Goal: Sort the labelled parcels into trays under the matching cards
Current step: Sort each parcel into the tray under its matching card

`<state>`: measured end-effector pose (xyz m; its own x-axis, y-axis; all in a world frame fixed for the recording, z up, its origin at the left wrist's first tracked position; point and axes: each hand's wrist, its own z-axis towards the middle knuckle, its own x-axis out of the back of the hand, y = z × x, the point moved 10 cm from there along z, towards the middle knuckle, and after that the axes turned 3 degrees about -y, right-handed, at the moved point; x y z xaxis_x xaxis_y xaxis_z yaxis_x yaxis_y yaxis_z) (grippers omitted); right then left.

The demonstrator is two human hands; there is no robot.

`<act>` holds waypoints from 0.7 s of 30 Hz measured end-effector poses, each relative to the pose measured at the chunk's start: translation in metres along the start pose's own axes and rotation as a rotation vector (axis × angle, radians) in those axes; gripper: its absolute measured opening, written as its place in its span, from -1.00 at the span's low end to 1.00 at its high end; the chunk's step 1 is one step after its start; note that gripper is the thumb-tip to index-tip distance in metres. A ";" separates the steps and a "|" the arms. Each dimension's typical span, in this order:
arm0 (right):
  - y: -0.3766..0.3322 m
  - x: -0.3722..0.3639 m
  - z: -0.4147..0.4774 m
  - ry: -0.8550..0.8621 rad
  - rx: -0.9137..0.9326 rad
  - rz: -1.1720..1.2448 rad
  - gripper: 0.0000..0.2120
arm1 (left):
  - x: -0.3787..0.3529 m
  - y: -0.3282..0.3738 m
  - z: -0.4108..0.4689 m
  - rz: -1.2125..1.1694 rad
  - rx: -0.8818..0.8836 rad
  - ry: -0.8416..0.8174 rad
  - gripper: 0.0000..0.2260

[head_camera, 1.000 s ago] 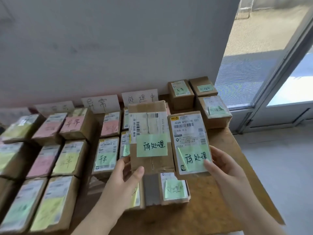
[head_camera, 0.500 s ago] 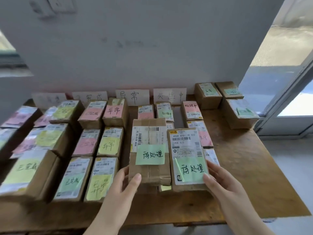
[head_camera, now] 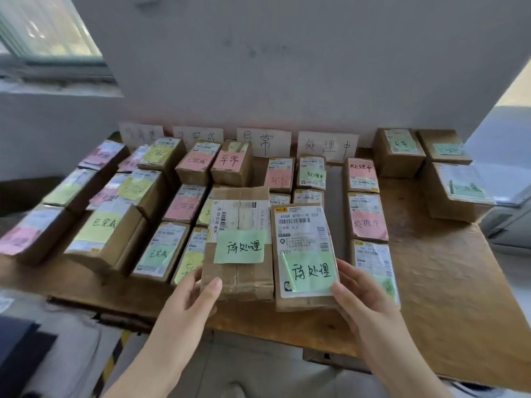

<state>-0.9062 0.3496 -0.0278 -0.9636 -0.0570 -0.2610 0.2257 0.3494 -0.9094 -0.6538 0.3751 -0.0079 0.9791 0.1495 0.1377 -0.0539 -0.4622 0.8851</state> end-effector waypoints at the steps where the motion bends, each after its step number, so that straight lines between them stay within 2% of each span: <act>1: 0.002 -0.003 -0.001 -0.002 0.002 0.018 -0.26 | 0.004 -0.002 -0.002 0.007 -0.005 0.001 -0.86; 3: 0.005 -0.011 -0.004 0.014 0.004 0.040 -0.46 | 0.013 -0.004 -0.007 0.019 -0.019 0.000 -0.73; 7: 0.012 -0.036 -0.006 0.048 0.004 0.033 -0.39 | 0.038 -0.006 -0.005 0.017 -0.043 -0.012 -0.55; 10: 0.014 -0.063 -0.006 0.069 0.017 0.041 -0.53 | 0.065 -0.008 0.004 0.000 -0.064 -0.022 -0.41; 12: 0.014 -0.086 -0.004 0.074 0.038 0.014 -0.44 | 0.086 -0.009 0.013 -0.018 -0.080 -0.050 -0.45; 15: 0.019 -0.122 -0.001 0.133 0.092 -0.012 -0.22 | 0.122 -0.009 0.030 -0.023 -0.093 -0.108 -0.64; 21: 0.044 -0.205 0.008 0.185 0.092 -0.010 -0.07 | 0.202 -0.005 0.063 -0.006 -0.124 -0.180 -0.79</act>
<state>-0.6971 0.3694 -0.0170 -0.9739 0.1157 -0.1954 0.2197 0.2623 -0.9396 -0.4430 0.3529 -0.0120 0.9981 -0.0116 0.0608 -0.0610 -0.3488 0.9352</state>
